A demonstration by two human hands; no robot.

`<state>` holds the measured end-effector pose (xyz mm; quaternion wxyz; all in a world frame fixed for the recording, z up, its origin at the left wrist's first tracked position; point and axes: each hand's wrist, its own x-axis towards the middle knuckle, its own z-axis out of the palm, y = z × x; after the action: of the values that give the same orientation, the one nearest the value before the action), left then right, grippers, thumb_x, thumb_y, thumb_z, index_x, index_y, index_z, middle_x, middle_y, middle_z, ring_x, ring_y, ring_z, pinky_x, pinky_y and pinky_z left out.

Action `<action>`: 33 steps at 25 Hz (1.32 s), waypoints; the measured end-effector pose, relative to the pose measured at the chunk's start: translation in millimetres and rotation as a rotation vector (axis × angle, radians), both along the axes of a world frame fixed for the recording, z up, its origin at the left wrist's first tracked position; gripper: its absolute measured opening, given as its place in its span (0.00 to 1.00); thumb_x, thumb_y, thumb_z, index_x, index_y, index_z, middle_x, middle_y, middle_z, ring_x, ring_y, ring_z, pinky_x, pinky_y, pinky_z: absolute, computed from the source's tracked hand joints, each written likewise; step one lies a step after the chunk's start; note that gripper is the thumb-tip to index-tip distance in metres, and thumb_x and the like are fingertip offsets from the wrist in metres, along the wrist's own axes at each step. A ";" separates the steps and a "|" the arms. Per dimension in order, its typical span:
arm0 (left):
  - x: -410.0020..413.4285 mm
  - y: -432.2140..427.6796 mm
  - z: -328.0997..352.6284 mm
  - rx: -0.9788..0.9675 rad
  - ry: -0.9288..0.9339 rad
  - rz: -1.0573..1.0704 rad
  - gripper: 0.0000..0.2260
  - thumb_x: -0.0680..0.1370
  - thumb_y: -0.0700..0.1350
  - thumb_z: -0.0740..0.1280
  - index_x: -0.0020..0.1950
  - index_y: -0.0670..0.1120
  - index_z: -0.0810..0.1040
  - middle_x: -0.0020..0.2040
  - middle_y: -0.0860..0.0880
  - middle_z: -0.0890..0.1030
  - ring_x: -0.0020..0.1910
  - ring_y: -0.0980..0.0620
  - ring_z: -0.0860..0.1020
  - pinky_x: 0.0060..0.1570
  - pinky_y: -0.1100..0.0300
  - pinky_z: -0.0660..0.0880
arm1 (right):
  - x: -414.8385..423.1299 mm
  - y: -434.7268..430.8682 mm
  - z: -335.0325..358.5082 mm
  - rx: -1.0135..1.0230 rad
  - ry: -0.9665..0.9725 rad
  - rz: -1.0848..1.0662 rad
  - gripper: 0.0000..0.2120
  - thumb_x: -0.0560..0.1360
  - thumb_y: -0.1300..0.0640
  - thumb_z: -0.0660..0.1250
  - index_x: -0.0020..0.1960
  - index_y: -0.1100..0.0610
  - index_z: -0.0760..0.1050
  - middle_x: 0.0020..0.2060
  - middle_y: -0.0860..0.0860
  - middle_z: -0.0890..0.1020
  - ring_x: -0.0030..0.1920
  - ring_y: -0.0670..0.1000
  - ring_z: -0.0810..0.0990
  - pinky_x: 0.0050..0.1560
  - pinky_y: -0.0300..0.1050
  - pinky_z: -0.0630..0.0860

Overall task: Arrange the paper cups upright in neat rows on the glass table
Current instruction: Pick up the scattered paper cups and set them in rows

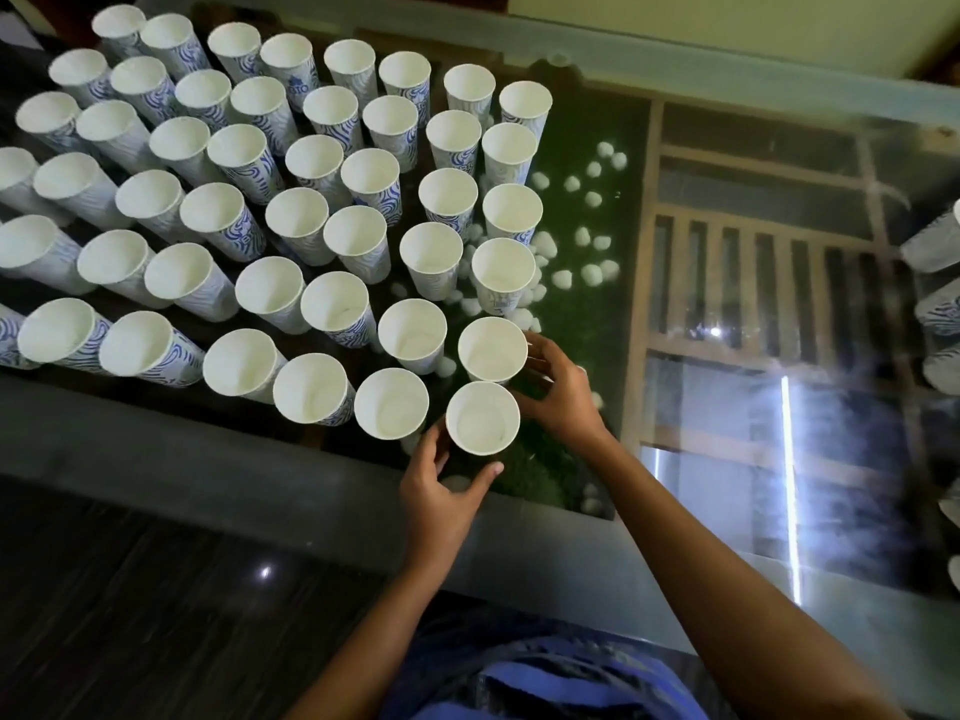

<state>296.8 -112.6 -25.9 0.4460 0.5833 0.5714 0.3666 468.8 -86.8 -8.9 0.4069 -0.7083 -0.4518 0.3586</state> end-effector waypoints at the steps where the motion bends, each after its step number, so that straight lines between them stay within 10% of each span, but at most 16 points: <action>1: -1.6 -1.5 0.6 0.000 0.005 -0.002 0.34 0.60 0.39 0.80 0.63 0.38 0.73 0.59 0.42 0.78 0.56 0.50 0.77 0.56 0.57 0.73 | 1.0 -5.8 0.2 -0.017 -0.001 -0.020 0.36 0.65 0.59 0.77 0.68 0.59 0.66 0.58 0.49 0.77 0.57 0.45 0.76 0.60 0.37 0.73; 15: 42.5 -45.7 12.0 0.091 0.037 -0.533 0.20 0.65 0.37 0.77 0.56 0.41 0.78 0.52 0.48 0.79 0.49 0.50 0.78 0.49 0.62 0.75 | 35.9 -173.6 13.1 -0.027 0.202 -0.679 0.25 0.67 0.68 0.74 0.62 0.61 0.71 0.52 0.60 0.80 0.54 0.56 0.80 0.57 0.52 0.78; 22: 180.1 -98.0 40.1 -0.061 -0.016 -0.889 0.22 0.68 0.39 0.75 0.60 0.41 0.75 0.53 0.49 0.78 0.52 0.53 0.76 0.53 0.60 0.73 | 96.1 -280.6 37.5 0.058 0.194 -1.132 0.21 0.68 0.67 0.73 0.59 0.61 0.73 0.52 0.59 0.80 0.51 0.53 0.80 0.48 0.40 0.77; 33: 385.4 -187.8 35.2 -0.118 0.031 -0.922 0.19 0.69 0.44 0.74 0.58 0.41 0.76 0.54 0.43 0.80 0.49 0.51 0.77 0.50 0.61 0.73 | 247.0 -367.5 83.1 -0.104 -0.327 -0.926 0.18 0.69 0.62 0.71 0.58 0.60 0.75 0.53 0.56 0.79 0.52 0.53 0.78 0.54 0.44 0.72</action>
<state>682.2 -300.4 9.3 0.5862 0.7555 0.2788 0.0882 715.8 -454.3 74.2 0.4113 -0.9011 -0.1291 0.0464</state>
